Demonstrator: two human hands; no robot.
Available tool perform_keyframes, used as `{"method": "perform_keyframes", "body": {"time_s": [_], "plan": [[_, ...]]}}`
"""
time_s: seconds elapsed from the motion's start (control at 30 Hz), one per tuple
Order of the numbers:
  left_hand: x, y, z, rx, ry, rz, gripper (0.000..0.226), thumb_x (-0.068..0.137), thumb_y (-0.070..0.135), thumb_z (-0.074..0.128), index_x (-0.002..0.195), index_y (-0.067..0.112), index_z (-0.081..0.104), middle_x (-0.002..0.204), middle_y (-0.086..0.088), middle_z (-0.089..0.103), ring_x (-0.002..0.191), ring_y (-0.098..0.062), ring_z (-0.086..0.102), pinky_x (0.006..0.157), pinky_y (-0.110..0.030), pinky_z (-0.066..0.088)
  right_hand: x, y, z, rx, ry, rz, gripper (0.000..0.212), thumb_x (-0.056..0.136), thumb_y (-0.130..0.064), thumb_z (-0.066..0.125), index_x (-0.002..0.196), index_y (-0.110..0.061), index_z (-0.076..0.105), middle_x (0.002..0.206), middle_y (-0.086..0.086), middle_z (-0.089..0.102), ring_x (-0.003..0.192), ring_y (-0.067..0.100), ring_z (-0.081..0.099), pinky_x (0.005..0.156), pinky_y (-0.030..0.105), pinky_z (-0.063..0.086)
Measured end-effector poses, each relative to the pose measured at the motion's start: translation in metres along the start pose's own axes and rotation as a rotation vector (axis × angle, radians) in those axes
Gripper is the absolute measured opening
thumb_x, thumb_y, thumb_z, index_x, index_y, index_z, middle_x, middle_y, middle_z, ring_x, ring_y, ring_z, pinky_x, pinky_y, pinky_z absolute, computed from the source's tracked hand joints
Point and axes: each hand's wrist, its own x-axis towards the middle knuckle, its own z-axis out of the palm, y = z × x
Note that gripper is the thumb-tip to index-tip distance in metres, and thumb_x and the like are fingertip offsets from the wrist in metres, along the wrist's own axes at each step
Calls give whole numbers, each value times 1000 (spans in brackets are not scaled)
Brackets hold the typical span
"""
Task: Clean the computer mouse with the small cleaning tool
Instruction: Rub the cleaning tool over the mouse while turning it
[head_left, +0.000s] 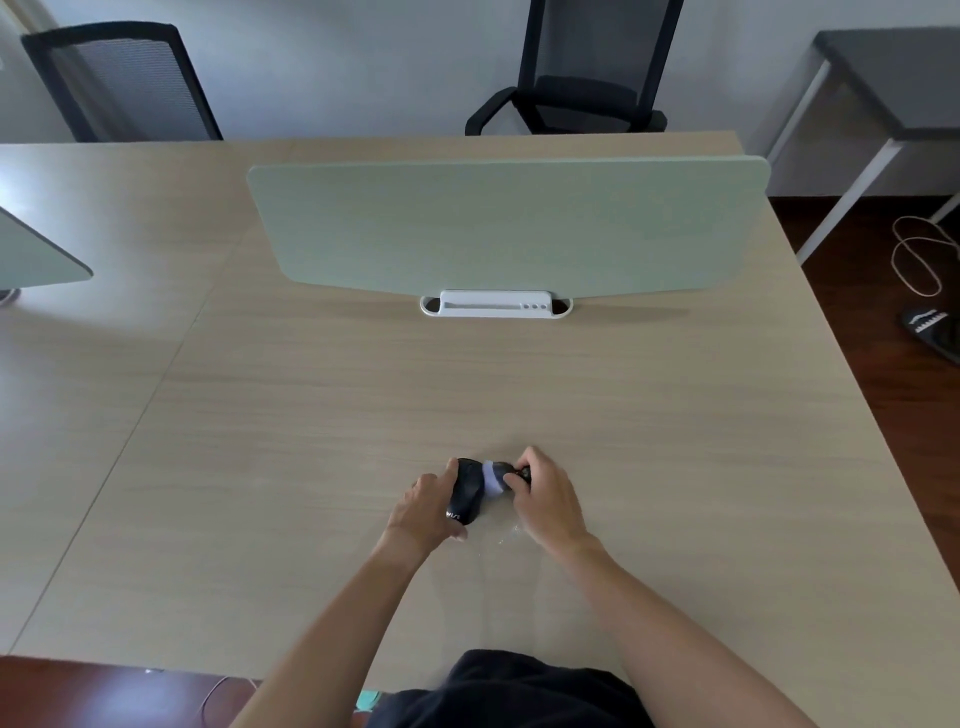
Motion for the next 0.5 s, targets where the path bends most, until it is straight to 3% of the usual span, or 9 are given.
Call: {"method": "perform_keyframes", "body": {"time_s": [0.1, 0.2, 0.27, 0.33, 0.43, 0.5], "plan": [[-2, 1, 1, -10, 9, -2, 102, 75, 25, 78, 153, 22, 13, 123, -15, 52, 116, -34, 52, 86, -37, 46, -6, 0, -3, 79, -126, -63, 17, 84, -16, 60, 73, -17, 48, 62, -6, 50, 58, 13, 45, 56, 31, 39], [-3, 2, 4, -11, 44, -2, 89, 80, 20, 69, 151, 19, 16, 114, -15, 56, 107, -34, 57, 81, -36, 48, -14, -5, 5, 94, -246, -104, 15, 81, -15, 61, 72, -18, 49, 62, -8, 51, 59, 12, 44, 58, 32, 40], [-4, 5, 5, -19, 36, 0, 92, 77, 20, 74, 150, 16, 17, 112, -16, 57, 104, -34, 58, 76, -35, 47, -11, -8, 10, 28, -197, -94, 11, 83, -18, 61, 77, -19, 52, 70, -6, 57, 67, 16, 52, 63, 36, 45], [-5, 7, 4, -21, 6, -24, 100, 75, 23, 79, 151, 15, 13, 119, -18, 54, 113, -36, 55, 82, -37, 46, -7, -9, 11, -44, -91, -67, 9, 86, -20, 59, 81, -16, 52, 78, -2, 60, 75, 21, 55, 67, 40, 46], [-6, 5, 3, -1, -2, -48, 105, 75, 25, 80, 152, 13, 10, 123, -18, 52, 118, -36, 51, 89, -39, 46, -4, -7, 8, -35, 77, -36, 12, 91, -20, 55, 83, -13, 50, 76, 1, 59, 74, 24, 55, 65, 41, 46], [-5, 4, 4, 14, -2, -33, 107, 73, 26, 82, 152, 13, 10, 122, -17, 53, 117, -35, 53, 89, -39, 46, -5, -6, 4, 5, 83, -61, 11, 91, -20, 55, 82, -15, 50, 73, -2, 57, 71, 21, 54, 63, 39, 45]]}}
